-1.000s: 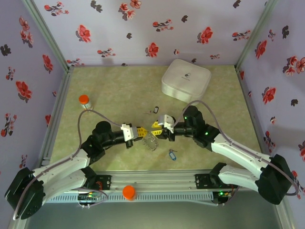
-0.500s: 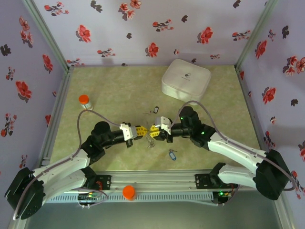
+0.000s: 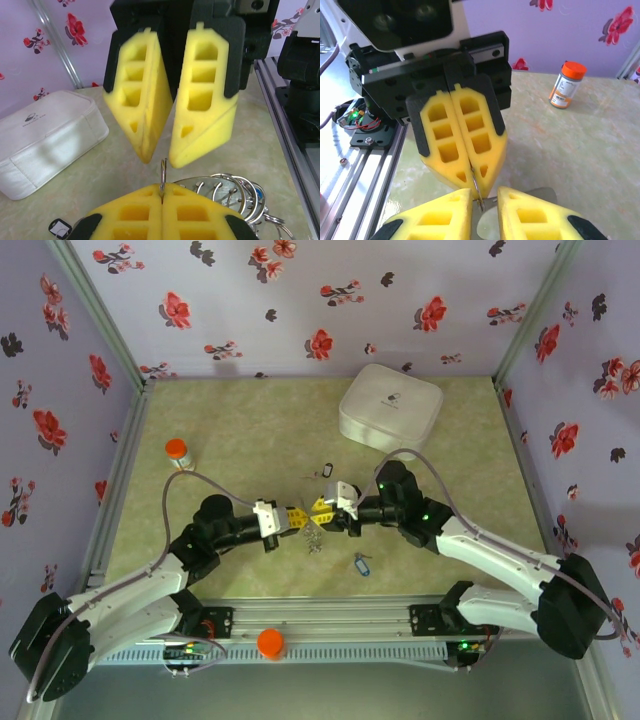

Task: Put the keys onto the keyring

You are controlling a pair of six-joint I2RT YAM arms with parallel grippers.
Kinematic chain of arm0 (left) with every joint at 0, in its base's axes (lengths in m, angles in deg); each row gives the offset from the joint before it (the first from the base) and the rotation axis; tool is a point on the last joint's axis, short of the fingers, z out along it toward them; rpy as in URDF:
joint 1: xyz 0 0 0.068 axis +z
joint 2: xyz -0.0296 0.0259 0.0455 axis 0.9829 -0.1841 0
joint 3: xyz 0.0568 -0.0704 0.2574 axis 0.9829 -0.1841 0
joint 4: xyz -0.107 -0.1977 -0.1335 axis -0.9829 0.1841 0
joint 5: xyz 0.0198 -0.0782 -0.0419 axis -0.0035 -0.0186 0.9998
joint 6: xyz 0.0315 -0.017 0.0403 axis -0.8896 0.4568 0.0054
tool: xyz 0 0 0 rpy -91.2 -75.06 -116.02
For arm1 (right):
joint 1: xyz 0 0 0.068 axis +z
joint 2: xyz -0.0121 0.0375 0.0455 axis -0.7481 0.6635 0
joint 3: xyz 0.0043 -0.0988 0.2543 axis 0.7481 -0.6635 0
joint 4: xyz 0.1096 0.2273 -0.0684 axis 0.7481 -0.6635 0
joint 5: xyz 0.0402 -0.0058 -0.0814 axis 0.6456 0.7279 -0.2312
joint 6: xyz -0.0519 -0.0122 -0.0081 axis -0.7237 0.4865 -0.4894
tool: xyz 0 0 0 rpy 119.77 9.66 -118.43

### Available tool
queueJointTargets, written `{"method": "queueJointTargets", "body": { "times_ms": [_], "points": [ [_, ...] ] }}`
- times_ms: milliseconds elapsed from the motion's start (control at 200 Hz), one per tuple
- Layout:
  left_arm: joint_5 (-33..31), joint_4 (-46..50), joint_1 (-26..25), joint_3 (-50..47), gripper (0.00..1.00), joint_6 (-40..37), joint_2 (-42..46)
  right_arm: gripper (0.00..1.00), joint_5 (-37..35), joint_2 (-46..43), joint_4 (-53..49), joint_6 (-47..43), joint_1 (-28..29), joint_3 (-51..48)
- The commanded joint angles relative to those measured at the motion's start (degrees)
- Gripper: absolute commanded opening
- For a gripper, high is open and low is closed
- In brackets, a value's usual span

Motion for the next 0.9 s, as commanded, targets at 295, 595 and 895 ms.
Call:
{"method": "queueJointTargets", "body": {
  "times_ms": [295,595,895],
  "points": [
    [1.28,0.36,-0.33,1.93,0.0,-1.72,1.34,0.26,-1.34,0.76,-5.64,-3.93,0.55,2.44],
    [2.07,1.22,-0.33,2.38,0.0,-1.61,1.24,0.23,0.1,1.6,-6.59,-4.77,1.05,3.51],
    [2.48,2.5,-0.33,2.68,0.0,-1.68,1.94,0.13,1.61,4.02,-4.17,-3.68,1.87,4.13]
  ]
}}
